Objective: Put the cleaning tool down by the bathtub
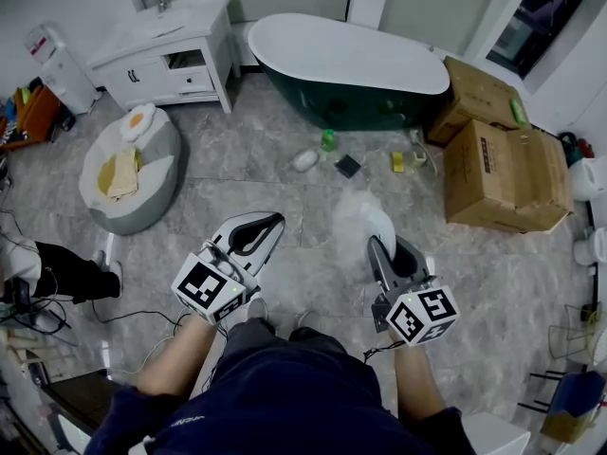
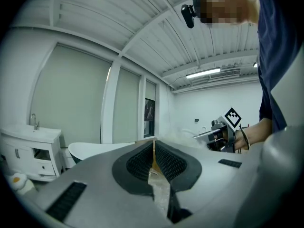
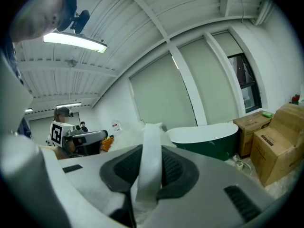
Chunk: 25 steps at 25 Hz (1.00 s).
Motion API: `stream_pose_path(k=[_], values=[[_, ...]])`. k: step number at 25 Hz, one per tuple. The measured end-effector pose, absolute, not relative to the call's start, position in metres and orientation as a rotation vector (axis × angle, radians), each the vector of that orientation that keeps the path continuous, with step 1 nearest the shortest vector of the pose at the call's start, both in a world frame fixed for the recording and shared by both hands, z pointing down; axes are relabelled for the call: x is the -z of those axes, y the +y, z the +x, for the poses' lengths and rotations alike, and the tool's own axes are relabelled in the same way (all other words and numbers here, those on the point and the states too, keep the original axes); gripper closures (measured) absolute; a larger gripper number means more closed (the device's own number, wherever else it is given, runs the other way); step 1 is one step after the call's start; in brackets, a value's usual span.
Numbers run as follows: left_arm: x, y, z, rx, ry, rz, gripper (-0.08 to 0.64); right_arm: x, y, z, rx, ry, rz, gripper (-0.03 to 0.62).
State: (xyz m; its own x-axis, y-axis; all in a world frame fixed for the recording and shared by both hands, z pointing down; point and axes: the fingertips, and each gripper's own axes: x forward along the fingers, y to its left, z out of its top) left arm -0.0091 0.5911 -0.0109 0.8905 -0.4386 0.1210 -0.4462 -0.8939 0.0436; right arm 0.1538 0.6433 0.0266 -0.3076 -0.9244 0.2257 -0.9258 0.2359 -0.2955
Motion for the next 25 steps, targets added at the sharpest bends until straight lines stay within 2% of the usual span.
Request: stream_pose_path(k=[14,25], values=[[0.008,0.601,0.022,-0.176,-0.752,2.975,0.525,-0.04,0.656,0.205,-0.633,-2.459,1.88,0.503],[0.006,0.557,0.035,-0.143,-0.758,2.975,0.525,-0.043,0.62,0.224,-0.633,-2.445,1.904,0.503]])
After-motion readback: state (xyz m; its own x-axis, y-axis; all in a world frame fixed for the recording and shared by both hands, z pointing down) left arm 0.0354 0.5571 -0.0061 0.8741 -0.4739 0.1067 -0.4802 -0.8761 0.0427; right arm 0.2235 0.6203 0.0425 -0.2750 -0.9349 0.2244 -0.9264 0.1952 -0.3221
